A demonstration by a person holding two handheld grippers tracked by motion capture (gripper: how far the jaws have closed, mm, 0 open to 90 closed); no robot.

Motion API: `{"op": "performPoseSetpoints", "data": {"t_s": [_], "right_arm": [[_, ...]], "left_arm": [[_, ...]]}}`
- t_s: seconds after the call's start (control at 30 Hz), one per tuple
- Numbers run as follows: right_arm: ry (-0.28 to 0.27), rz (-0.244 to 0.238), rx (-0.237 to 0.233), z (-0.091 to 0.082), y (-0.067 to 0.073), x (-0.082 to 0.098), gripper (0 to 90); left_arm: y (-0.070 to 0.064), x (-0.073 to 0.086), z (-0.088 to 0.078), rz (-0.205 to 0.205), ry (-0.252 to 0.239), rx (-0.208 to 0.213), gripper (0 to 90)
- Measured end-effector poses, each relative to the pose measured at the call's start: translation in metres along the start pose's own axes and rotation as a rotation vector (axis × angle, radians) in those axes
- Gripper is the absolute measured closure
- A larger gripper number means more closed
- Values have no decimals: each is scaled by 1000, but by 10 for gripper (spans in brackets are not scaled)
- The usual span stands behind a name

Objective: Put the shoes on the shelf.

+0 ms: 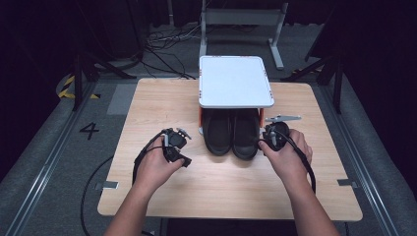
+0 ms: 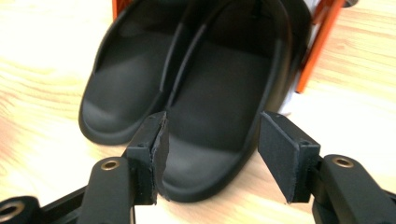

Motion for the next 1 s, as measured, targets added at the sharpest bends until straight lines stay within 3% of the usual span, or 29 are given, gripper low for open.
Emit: {"op": "performPoseSetpoints", "data": {"t_s": [0.1, 0.13, 0.17, 0.3, 0.4, 0.6, 0.77, 0.9, 1.0], "right_arm": [[8, -16, 3, -4, -3, 4, 441], [14, -41, 2, -5, -4, 7, 441], [39, -51, -9, -8, -7, 13, 442], [62, -38, -52, -8, -12, 21, 453], [67, -58, -59, -7, -12, 34, 518], [147, -45, -54, 1, -17, 50, 650], [196, -29, -66, 9, -16, 55, 731], [240, -21, -83, 17, -14, 57, 799], [274, -31, -81, 26, -7, 56, 869]], "left_arm": [[-3, -4, 2, 13, -3, -1, 453], [-4, -6, 3, 17, -10, 0, 464], [-5, -8, 4, 25, -18, 0, 472], [-7, -13, 10, 38, -40, 8, 496], [-8, -14, 14, 35, -59, 18, 522], [-12, -21, 23, 34, -100, 52, 575], [-14, -30, 35, 23, -101, 66, 611], [-18, -38, 43, 33, -84, 81, 690], [-25, -48, 53, 38, -72, 100, 727]]}}
Point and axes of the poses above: each handheld gripper's, and its own axes: z roughly forward along the jaws, x roughly out of its underside, y roughly to its left, the point moved 2 cm from there along z, roughly forward along the jaws, and after that the axes turned 13 degrees about z, right-handed, at the moved point
